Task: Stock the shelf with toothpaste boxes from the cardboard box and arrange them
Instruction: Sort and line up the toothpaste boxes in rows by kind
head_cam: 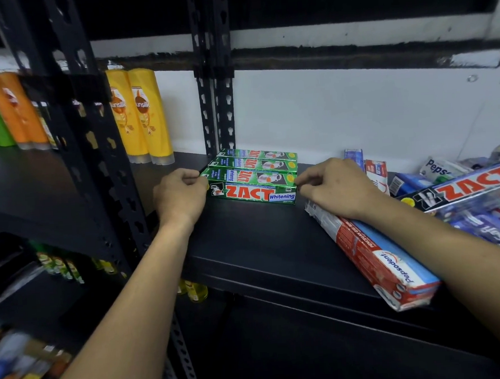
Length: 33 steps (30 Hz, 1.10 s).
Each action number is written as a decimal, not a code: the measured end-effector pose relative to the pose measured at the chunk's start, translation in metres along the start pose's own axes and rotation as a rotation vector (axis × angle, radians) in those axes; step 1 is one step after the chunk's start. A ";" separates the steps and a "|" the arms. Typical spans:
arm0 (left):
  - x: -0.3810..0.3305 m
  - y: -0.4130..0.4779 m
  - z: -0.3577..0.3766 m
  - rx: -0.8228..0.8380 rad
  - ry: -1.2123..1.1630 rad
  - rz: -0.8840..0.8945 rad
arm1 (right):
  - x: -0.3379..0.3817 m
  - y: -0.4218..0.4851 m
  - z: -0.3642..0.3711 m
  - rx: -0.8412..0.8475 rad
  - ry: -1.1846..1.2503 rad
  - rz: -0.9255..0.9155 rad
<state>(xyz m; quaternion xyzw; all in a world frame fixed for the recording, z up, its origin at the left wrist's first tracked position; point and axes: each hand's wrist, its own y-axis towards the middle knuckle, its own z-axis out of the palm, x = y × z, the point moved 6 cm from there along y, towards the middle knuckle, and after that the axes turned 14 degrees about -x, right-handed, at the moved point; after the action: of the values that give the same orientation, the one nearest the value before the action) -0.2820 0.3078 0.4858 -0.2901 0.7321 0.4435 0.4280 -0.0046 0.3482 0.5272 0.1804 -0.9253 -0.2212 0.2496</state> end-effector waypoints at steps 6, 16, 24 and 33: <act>-0.013 -0.005 -0.004 -0.005 -0.003 0.156 | 0.007 -0.018 -0.034 0.005 0.035 -0.100; -0.086 -0.071 0.006 0.147 0.136 0.642 | -0.075 -0.078 -0.151 -0.140 -0.291 -0.145; -0.145 -0.211 0.063 0.803 0.027 0.442 | -0.167 -0.095 -0.183 -0.122 -0.411 -0.030; -0.143 -0.223 0.073 0.824 0.235 0.548 | -0.157 -0.132 -0.203 -0.244 -0.262 -0.033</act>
<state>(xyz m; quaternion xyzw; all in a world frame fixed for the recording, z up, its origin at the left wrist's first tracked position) -0.0091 0.2819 0.5055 0.0577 0.9387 0.1780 0.2896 0.2621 0.2423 0.5593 0.1336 -0.9131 -0.3577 0.1431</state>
